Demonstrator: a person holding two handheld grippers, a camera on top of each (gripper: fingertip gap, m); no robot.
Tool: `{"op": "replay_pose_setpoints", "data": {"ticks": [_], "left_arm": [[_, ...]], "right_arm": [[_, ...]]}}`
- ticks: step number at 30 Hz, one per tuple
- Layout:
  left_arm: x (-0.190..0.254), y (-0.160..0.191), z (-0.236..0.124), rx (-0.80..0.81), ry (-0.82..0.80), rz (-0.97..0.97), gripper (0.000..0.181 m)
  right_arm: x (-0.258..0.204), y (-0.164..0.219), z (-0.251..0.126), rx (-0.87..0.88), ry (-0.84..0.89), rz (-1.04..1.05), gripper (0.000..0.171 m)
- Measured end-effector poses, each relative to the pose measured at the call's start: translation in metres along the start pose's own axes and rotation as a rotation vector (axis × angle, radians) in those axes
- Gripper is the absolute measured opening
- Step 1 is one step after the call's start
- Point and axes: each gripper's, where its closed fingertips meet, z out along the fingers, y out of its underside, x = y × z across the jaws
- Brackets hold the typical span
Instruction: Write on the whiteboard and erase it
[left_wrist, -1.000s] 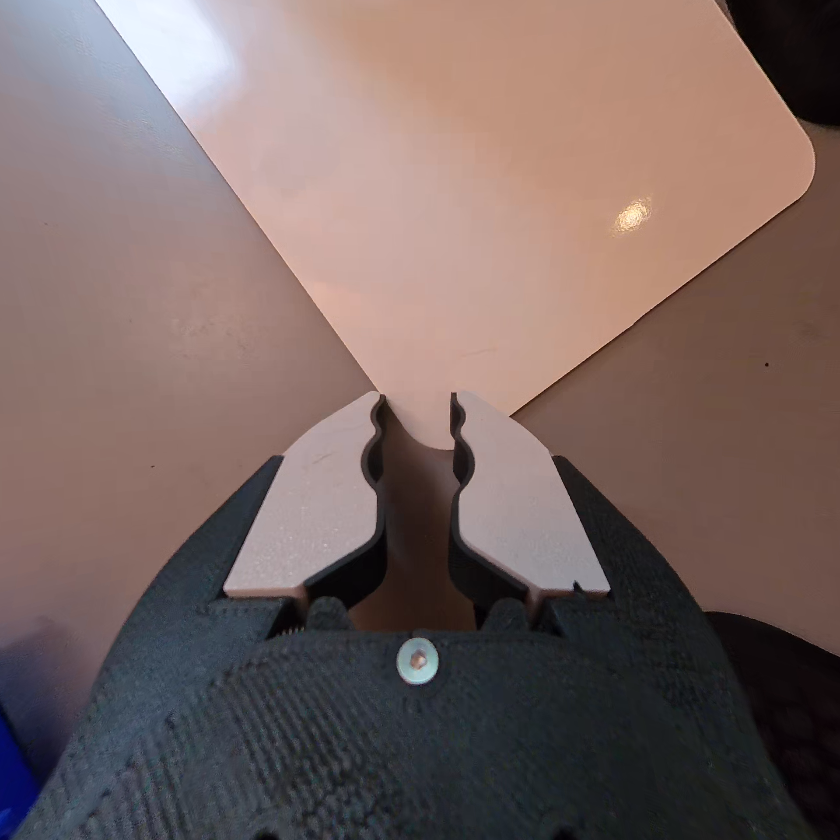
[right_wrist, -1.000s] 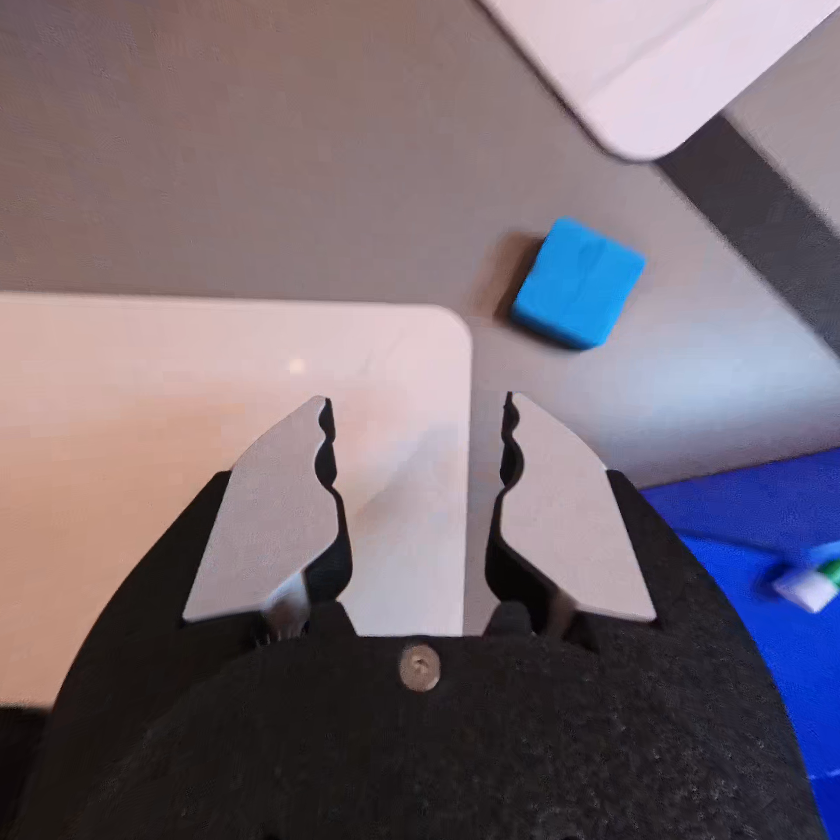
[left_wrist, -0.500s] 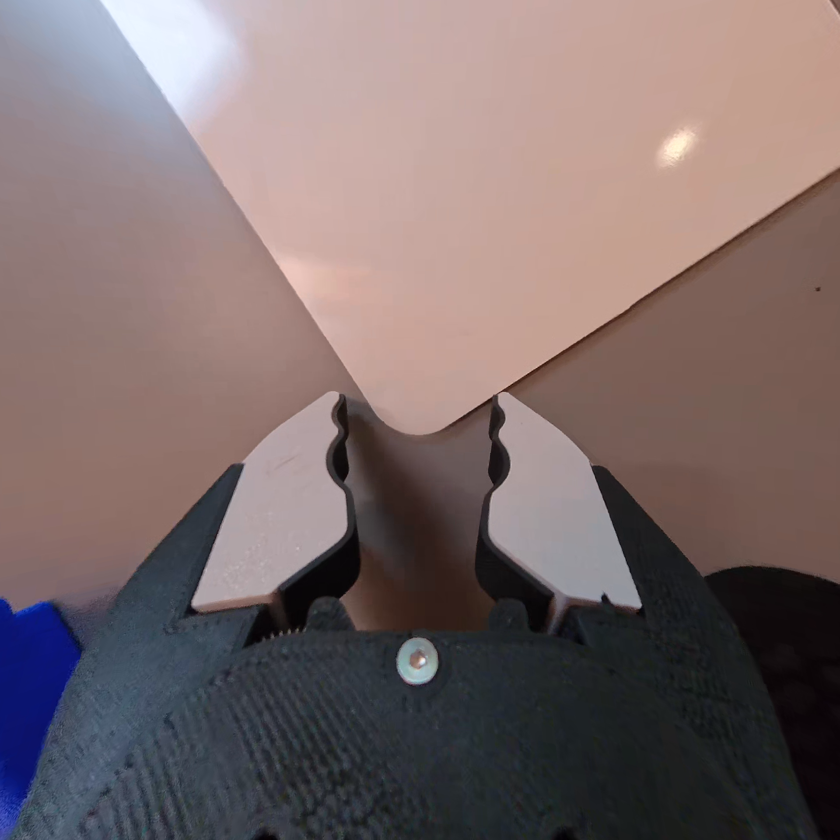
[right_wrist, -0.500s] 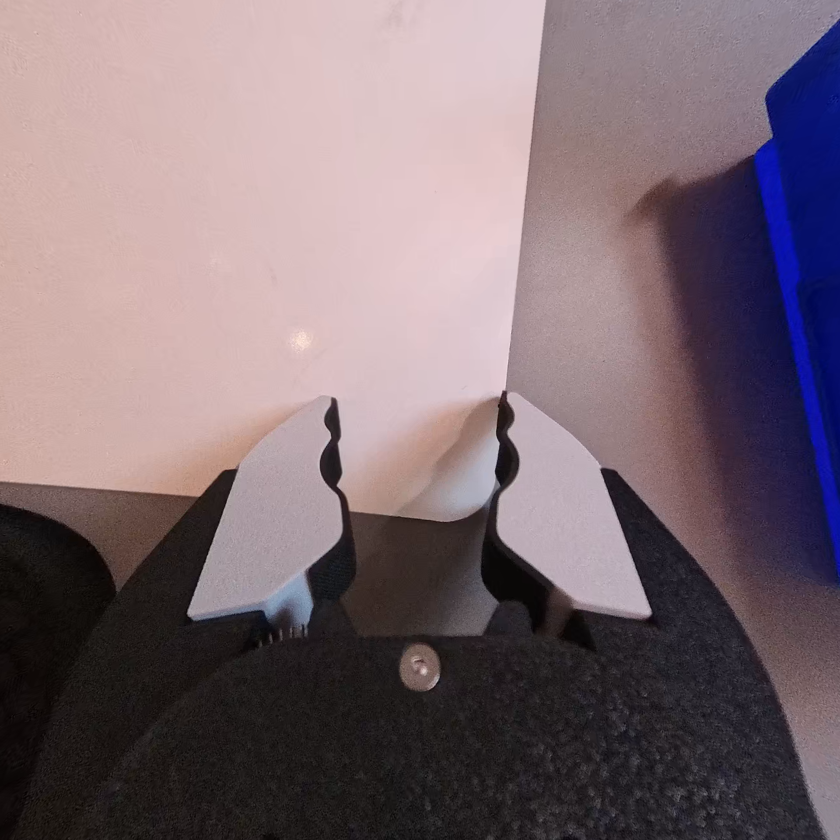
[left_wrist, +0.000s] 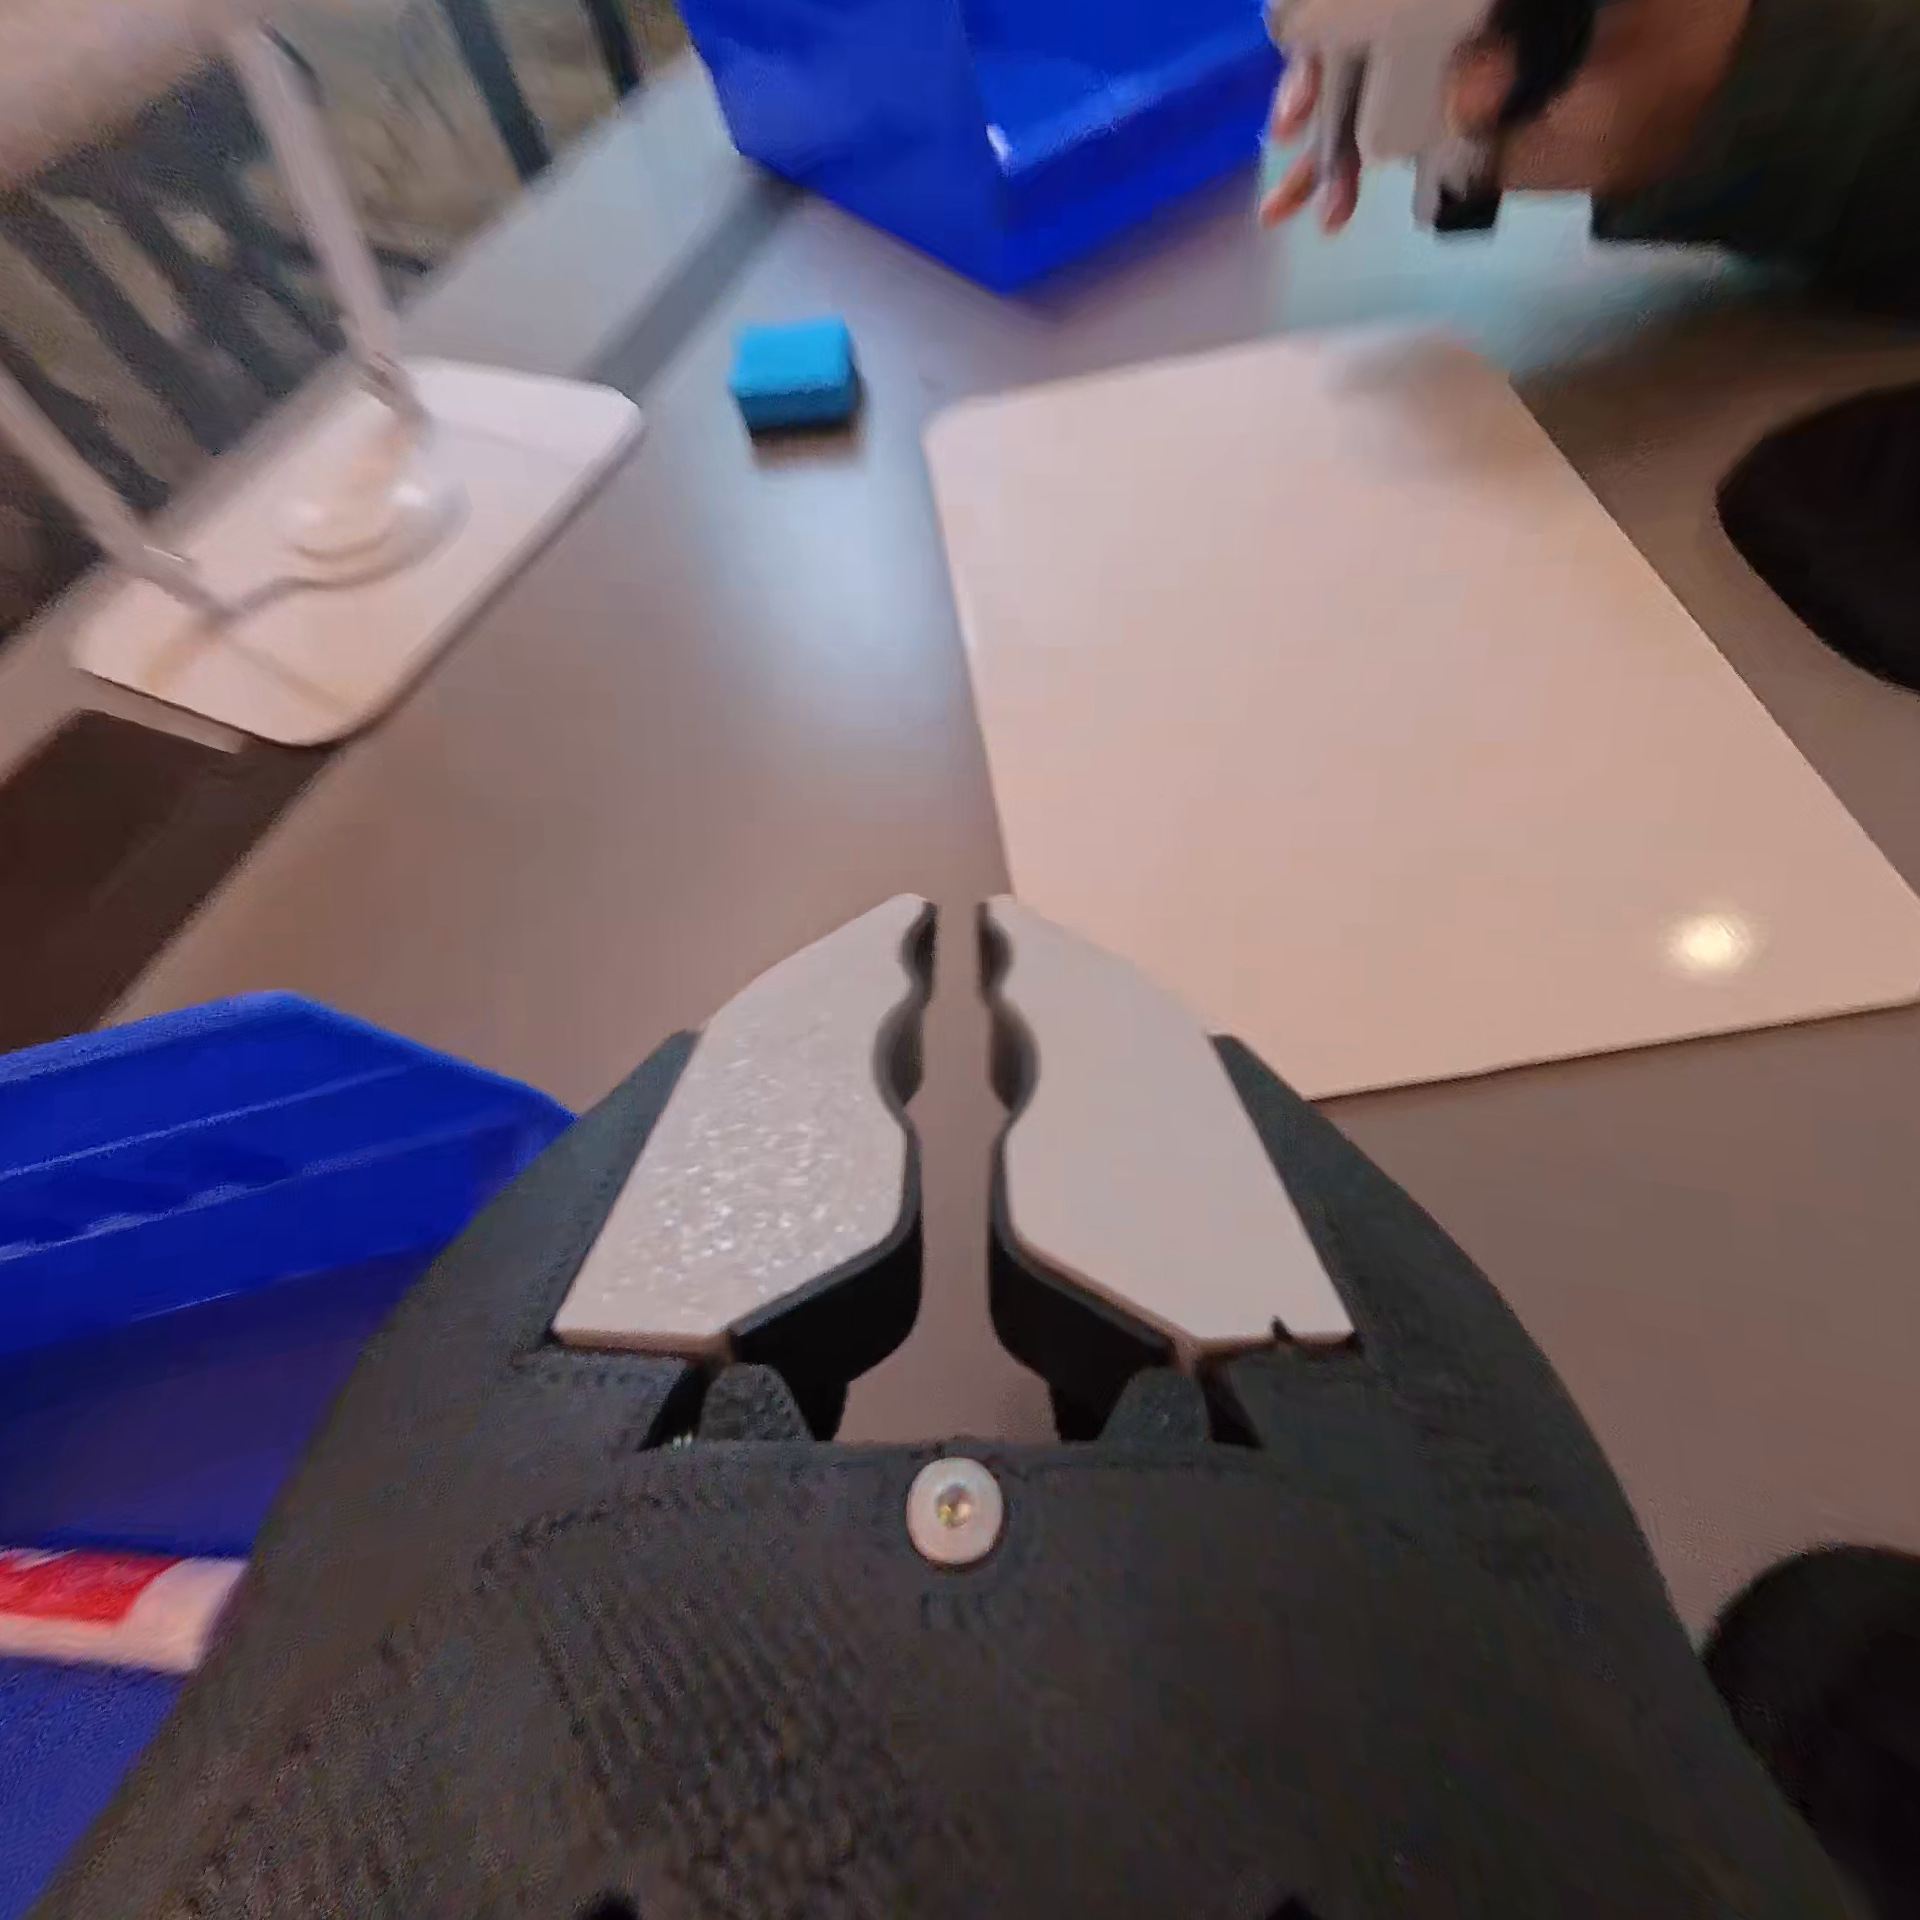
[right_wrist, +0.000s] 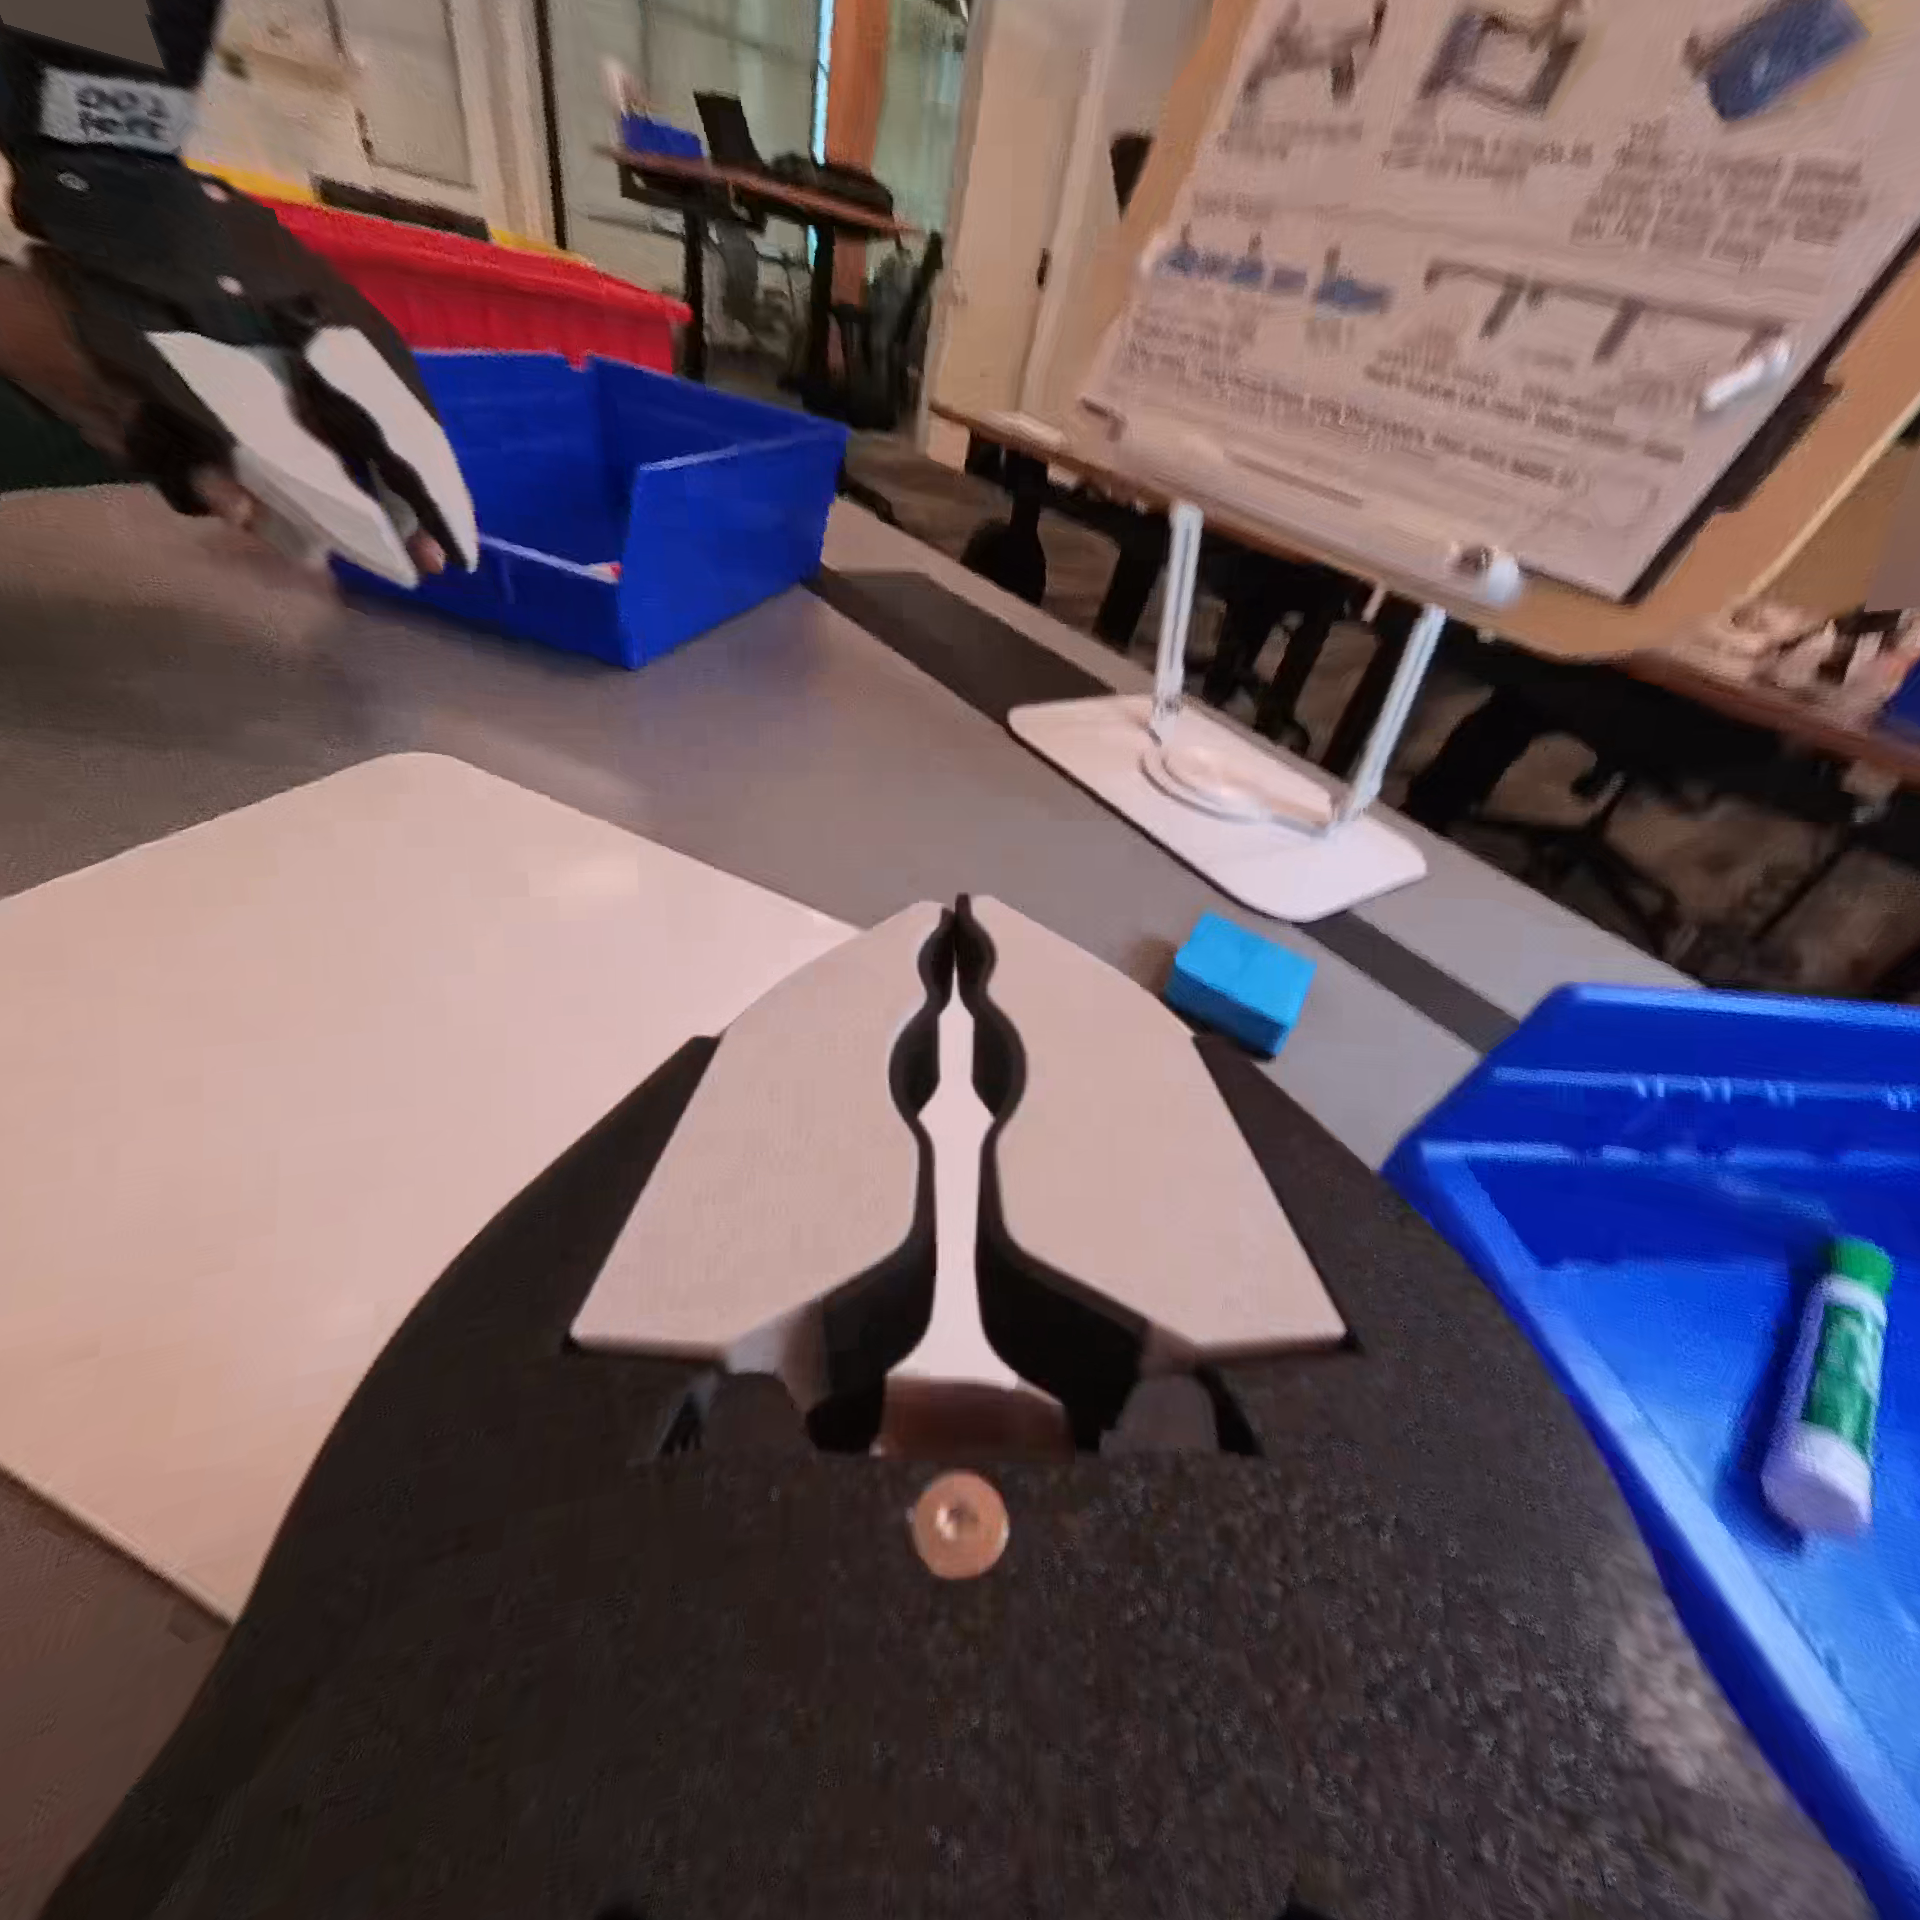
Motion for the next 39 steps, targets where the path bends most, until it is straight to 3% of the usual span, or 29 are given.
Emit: {"op": "replay_pose_setpoints", "data": {"ticks": [5,10,14,19,20,21,22,24,27,29,32,34,35,39], "left_arm": [[-0.06,-0.023,-0.046,0.145,-0.308,-0.041,0.0],[-0.146,0.02,-0.082,-0.123,-0.64,-0.19,0.0],[-0.188,0.082,-0.079,-0.426,-0.639,-0.436,0.003],[-0.203,0.138,-0.056,-0.605,-0.487,-0.776,0.066],[-0.203,0.143,-0.053,-0.621,-0.463,-0.817,0.066],[-0.201,0.149,-0.051,-0.663,-0.443,-0.824,0.053],[-0.206,0.15,-0.054,-0.682,-0.463,-0.762,0.028],[-0.204,0.152,-0.055,-0.714,-0.442,-0.745,0.019],[-0.213,0.124,-0.065,-0.546,-0.492,-0.672,0.019],[-0.212,0.077,-0.077,-0.315,-0.527,-0.581,0.018],[-0.18,0.003,-0.095,-0.002,-0.506,-0.439,0.018],[-0.157,-0.016,-0.098,0.045,-0.518,-0.36,0.018],[-0.145,-0.025,-0.094,0.09,-0.489,-0.327,0.018],[-0.063,-0.083,-0.063,0.458,-0.088,-0.321,0.018]], "right_arm": [[0.003,0.0,0.027,0.028,-0.061,0.033,0.0],[0.018,0.013,0.04,0.011,-0.021,0.096,0.0],[0.002,0.022,0.039,-0.054,-0.072,0.055,0.0],[-0.011,0.029,0.035,-0.107,-0.11,0.019,0.006],[-0.013,0.03,0.034,-0.115,-0.111,0.012,0.006],[-0.015,0.031,0.034,-0.123,-0.115,0.006,0.006],[-0.016,0.032,0.033,-0.133,-0.119,0.002,0.005],[-0.019,0.033,0.033,-0.137,-0.122,-0.015,0.004],[-0.024,0.03,0.032,-0.131,-0.126,-0.038,0.003],[-0.03,0.023,0.032,-0.109,-0.137,-0.031,0.003],[-0.046,0.009,0.036,-0.062,-0.184,0.013,0.007],[-0.059,0.001,0.045,-0.048,-0.223,0.058,0.01],[-0.065,-0.001,0.051,-0.048,-0.243,0.079,0.014],[-0.098,-0.022,0.067,-0.022,-0.364,0.203,0.029]]}}
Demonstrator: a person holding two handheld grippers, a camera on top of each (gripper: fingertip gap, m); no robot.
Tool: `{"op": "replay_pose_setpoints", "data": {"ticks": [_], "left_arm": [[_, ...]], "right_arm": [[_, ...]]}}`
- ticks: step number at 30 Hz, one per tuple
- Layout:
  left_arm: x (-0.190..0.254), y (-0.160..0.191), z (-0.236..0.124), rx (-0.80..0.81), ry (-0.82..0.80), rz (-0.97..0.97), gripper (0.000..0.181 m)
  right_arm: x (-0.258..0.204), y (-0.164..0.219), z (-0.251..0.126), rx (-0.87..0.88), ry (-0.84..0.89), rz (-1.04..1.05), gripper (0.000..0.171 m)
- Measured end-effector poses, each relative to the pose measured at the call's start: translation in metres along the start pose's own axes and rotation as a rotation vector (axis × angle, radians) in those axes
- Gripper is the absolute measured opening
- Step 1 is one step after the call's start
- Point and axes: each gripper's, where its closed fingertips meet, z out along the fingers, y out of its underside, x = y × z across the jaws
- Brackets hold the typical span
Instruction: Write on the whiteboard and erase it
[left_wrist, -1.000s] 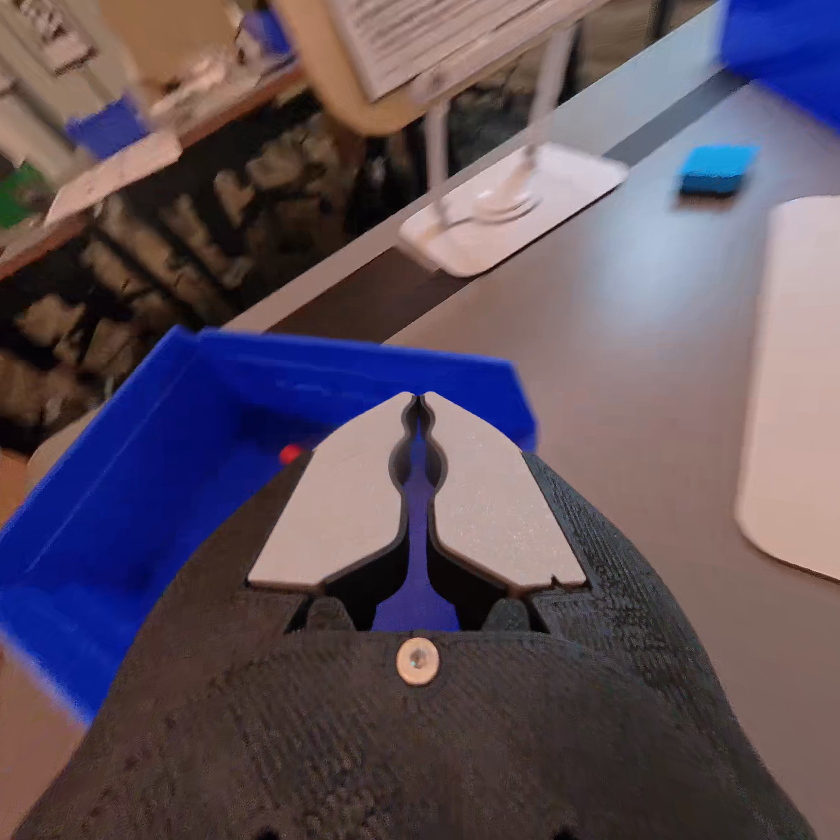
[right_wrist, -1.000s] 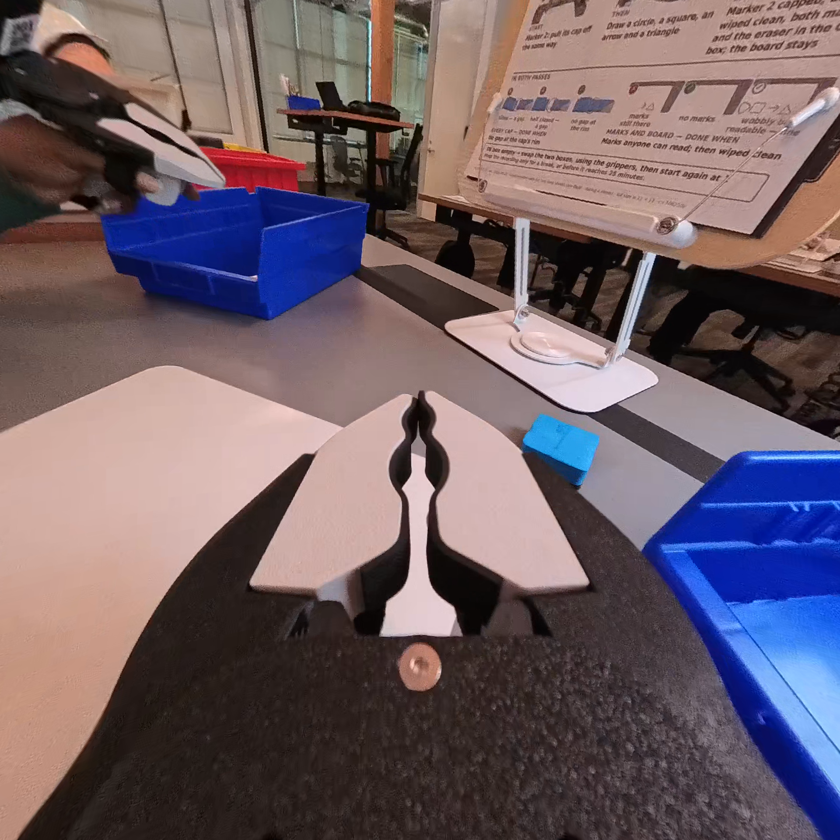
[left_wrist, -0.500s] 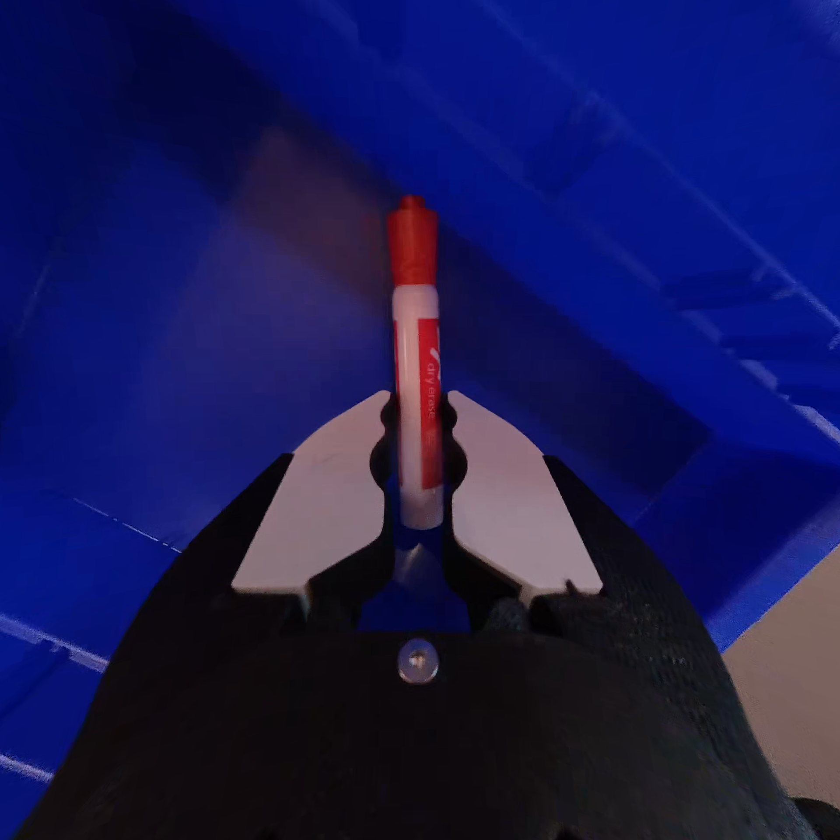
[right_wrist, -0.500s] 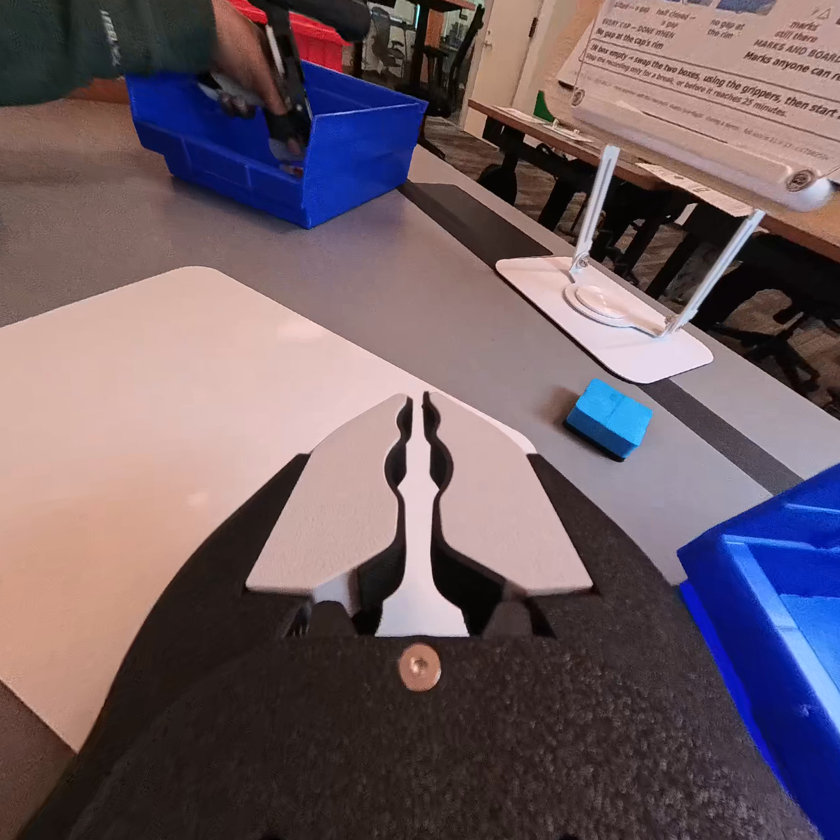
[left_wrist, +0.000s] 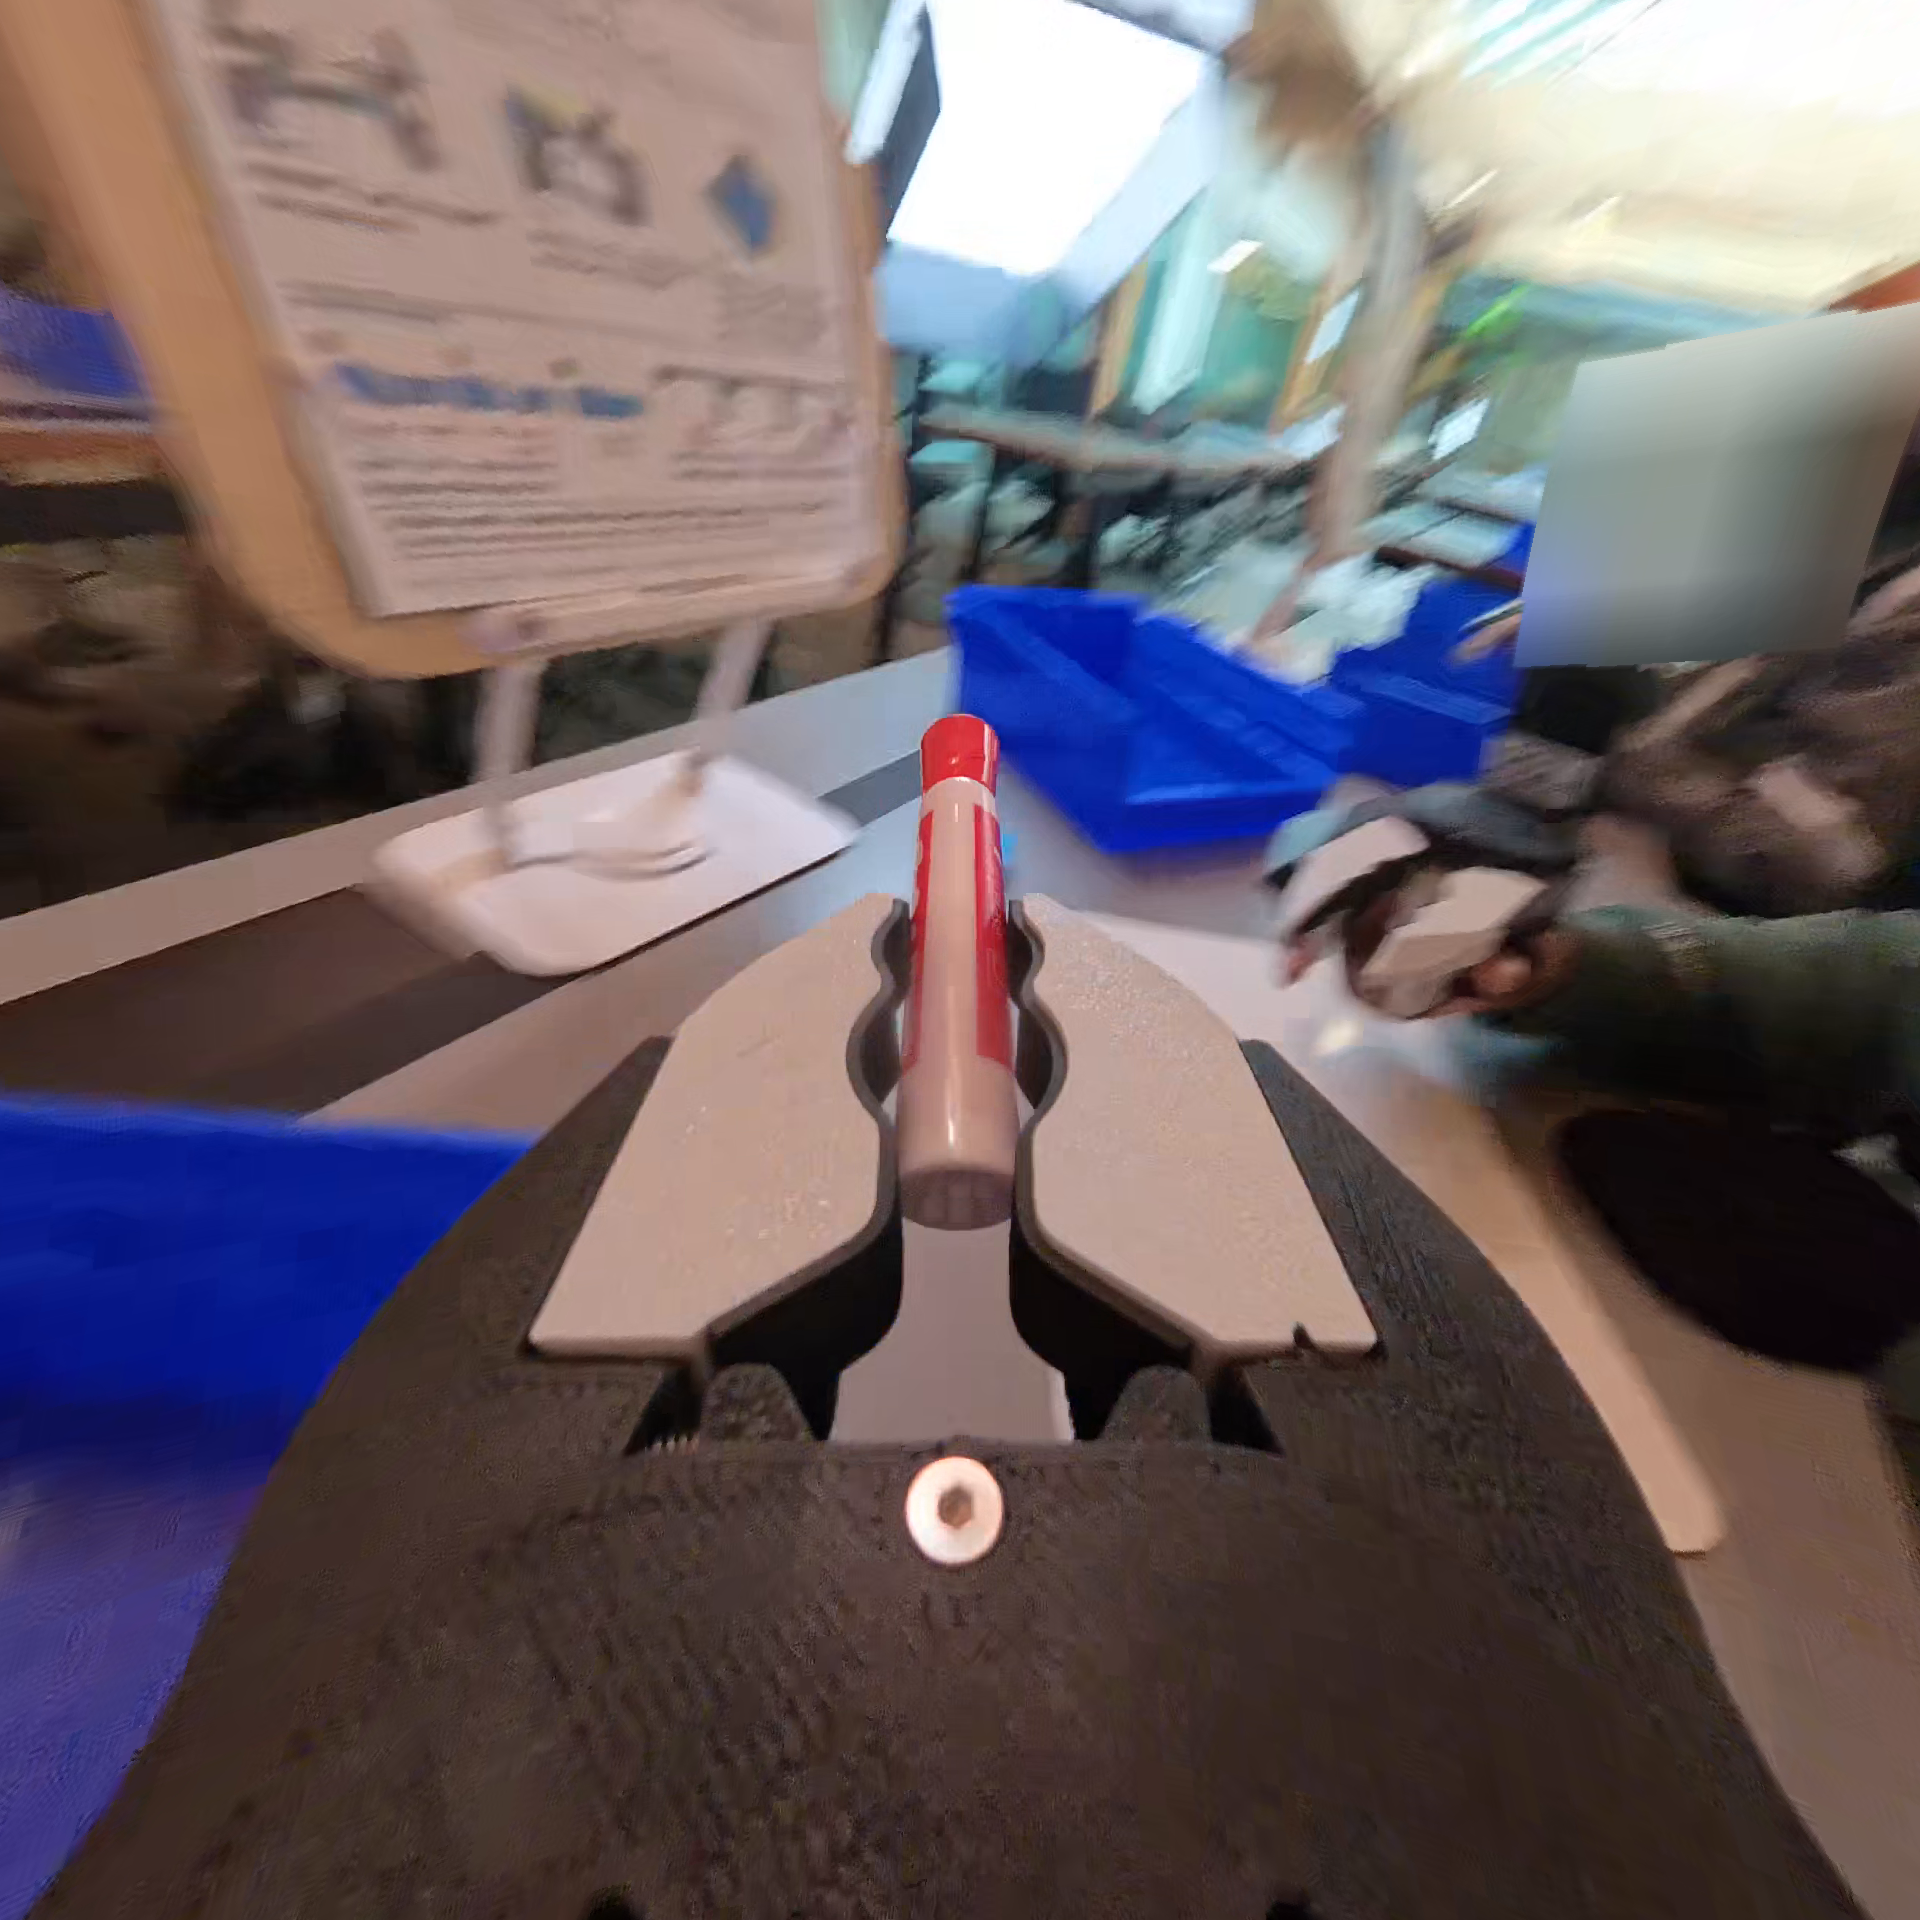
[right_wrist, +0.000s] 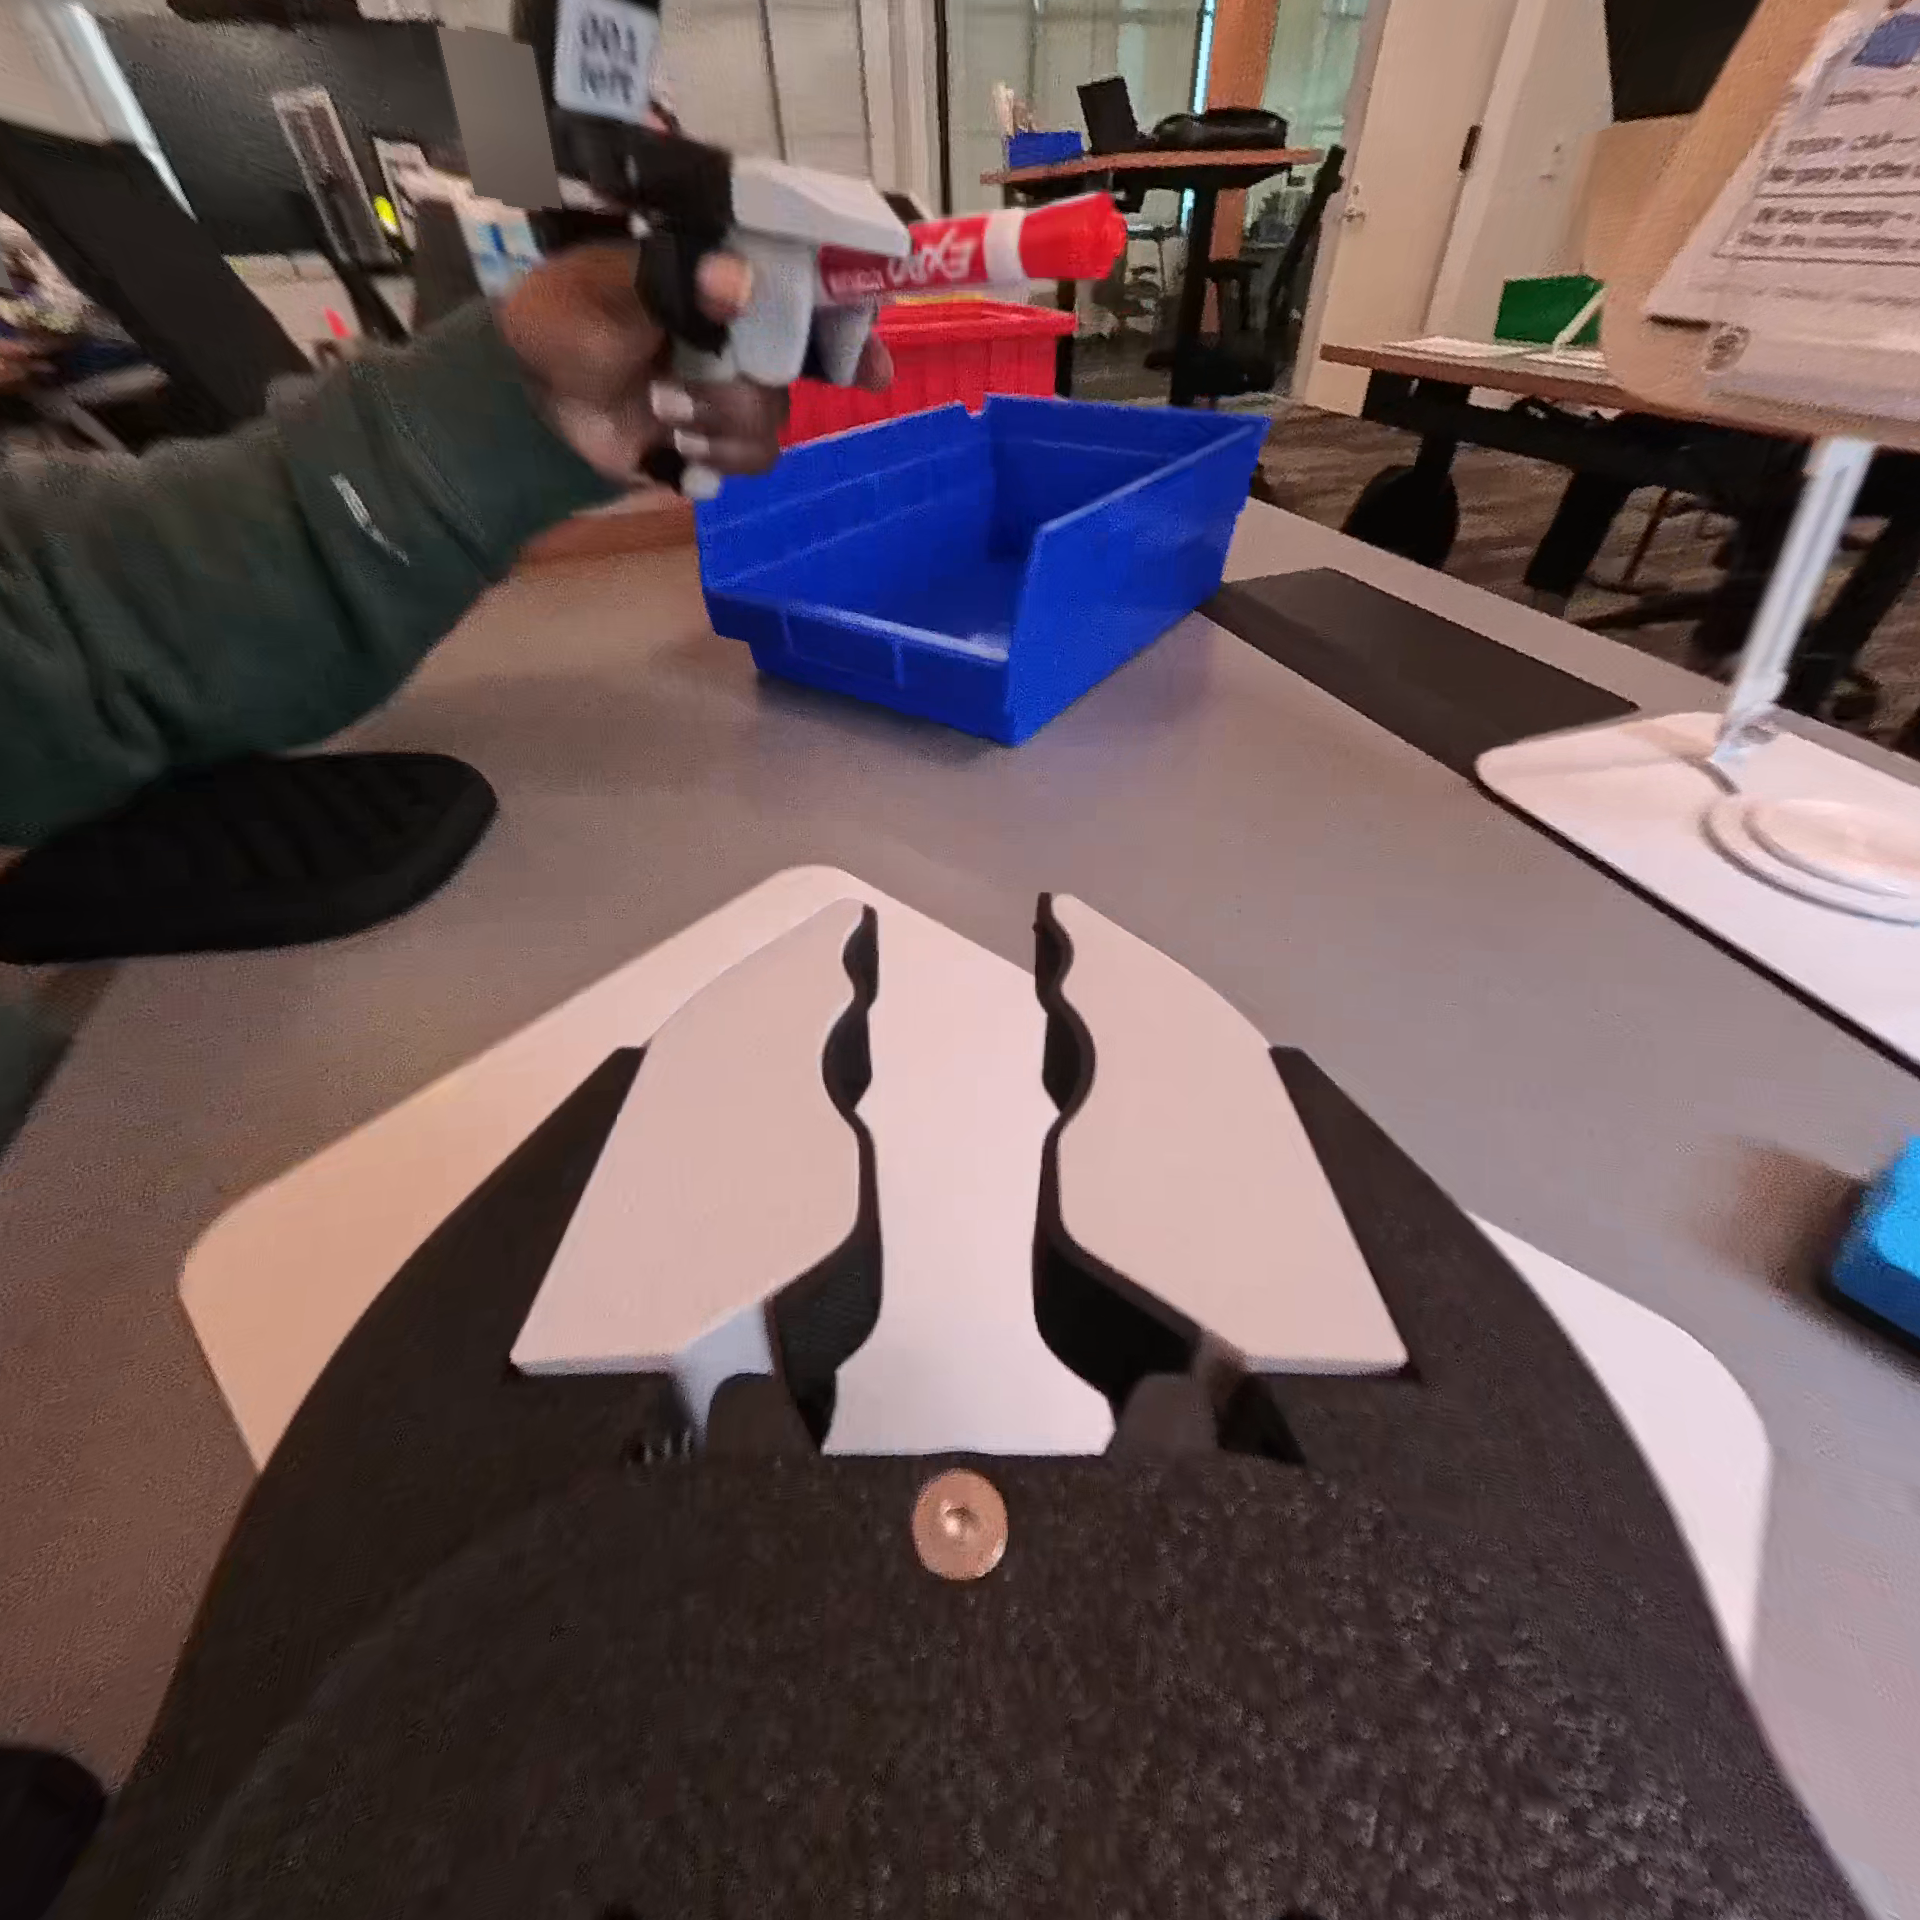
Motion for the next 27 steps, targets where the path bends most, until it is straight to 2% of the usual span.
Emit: {"op": "replay_pose_setpoints", "data": {"ticks": [3,6,9,12,15,16,21,24,27], "left_arm": [[0.063,-0.001,0.025,0.191,0.264,-0.106,0.018],[0.104,0.019,0.054,0.215,0.387,-0.156,0.018],[0.13,0.043,0.075,0.167,0.437,-0.15,0.017],[0.144,0.072,0.088,0.031,0.434,-0.083,0.018],[0.149,0.085,0.09,-0.011,0.42,-0.028,0.017],[0.148,0.087,0.089,-0.018,0.421,-0.022,0.017],[0.14,0.069,0.072,0.073,0.441,-0.11,0.017],[0.129,0.048,0.058,0.193,0.466,-0.235,0.017],[0.128,0.039,0.054,0.242,0.52,-0.377,0.017]], "right_arm": [[-0.022,-0.027,0.017,0.094,-0.124,0.142,0.035],[-0.035,-0.055,0.028,0.191,-0.2,0.217,0.036],[-0.039,-0.076,0.032,0.247,-0.206,0.214,0.032],[-0.038,-0.079,0.036,0.224,-0.17,0.107,0.0],[-0.042,-0.064,0.046,0.1,-0.141,-0.063,0.001],[-0.043,-0.062,0.047,0.081,-0.132,-0.109,0.003],[-0.036,-0.069,0.03,0.078,-0.151,-0.228,0.035],[-0.028,-0.061,0.02,0.037,-0.093,-0.361,0.045],[-0.035,-0.062,0.023,0.095,-0.03,-0.451,0.05]]}}
